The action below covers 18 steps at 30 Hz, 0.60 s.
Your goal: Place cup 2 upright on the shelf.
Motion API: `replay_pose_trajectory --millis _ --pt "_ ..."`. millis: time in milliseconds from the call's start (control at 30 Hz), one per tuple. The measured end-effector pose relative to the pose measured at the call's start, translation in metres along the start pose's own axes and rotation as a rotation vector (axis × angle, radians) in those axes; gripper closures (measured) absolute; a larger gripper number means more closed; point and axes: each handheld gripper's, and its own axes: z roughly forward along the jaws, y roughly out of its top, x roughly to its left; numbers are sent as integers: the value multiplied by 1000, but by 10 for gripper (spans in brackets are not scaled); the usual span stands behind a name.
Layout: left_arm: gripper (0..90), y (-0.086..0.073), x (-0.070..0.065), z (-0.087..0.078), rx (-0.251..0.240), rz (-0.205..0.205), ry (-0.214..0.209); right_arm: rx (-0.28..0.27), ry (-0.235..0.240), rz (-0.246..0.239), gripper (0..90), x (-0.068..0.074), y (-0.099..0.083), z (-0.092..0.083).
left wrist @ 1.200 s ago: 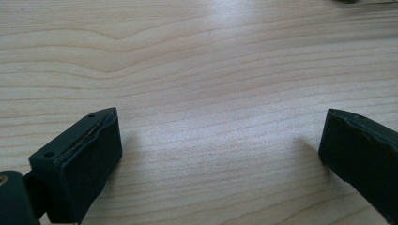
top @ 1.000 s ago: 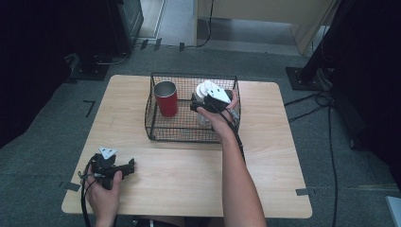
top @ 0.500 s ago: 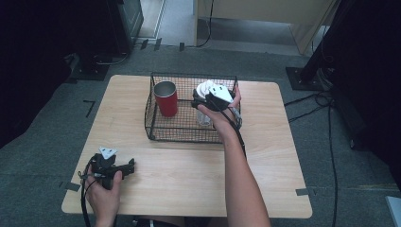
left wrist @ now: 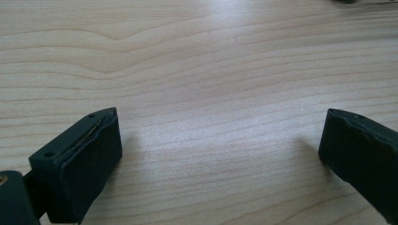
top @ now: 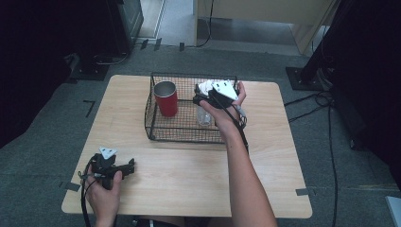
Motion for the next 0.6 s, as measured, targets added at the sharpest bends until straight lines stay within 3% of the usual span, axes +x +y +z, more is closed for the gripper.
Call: replay_pose_trajectory --millis 133,600 --pt "4 0 0 0 -1 -2 0 2 8 15 0 0 1 -14" --pt "5 0 0 0 -1 -2 0 29 34 -32 0 -6 -18 -65"
